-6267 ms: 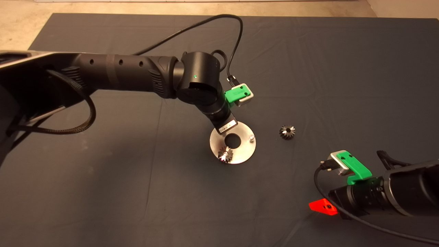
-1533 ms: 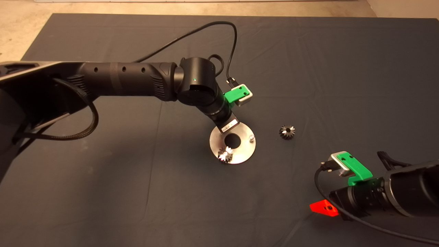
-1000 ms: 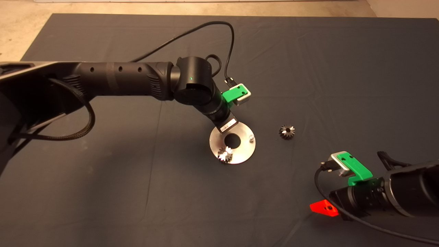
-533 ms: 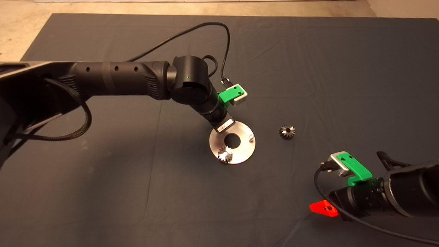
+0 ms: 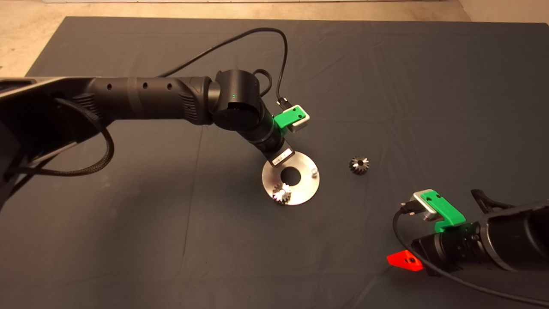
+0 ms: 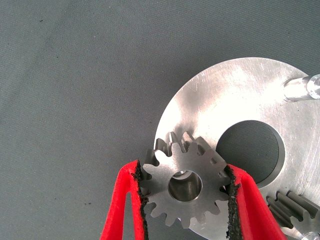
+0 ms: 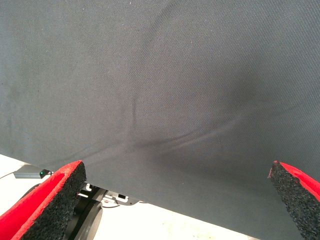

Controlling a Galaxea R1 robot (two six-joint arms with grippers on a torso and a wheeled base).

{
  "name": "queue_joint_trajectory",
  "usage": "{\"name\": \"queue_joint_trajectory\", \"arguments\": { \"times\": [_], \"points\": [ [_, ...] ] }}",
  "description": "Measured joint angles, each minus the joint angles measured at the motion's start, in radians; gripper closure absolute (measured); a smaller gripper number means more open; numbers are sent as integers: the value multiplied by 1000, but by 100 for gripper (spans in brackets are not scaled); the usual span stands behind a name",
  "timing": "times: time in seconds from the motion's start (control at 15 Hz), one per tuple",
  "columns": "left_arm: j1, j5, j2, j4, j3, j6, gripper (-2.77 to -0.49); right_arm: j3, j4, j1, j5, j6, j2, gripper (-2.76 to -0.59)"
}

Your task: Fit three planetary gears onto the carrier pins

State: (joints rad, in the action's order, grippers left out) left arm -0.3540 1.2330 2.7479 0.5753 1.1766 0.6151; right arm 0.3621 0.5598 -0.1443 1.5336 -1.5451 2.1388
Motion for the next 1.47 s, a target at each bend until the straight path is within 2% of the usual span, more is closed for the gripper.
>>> {"name": "queue_joint_trajectory", "arguments": {
  "times": [1.47],
  "points": [
    [0,-12,-1,0,0,0,-62,0,0,0,0,0,0,-275]
  ]
}}
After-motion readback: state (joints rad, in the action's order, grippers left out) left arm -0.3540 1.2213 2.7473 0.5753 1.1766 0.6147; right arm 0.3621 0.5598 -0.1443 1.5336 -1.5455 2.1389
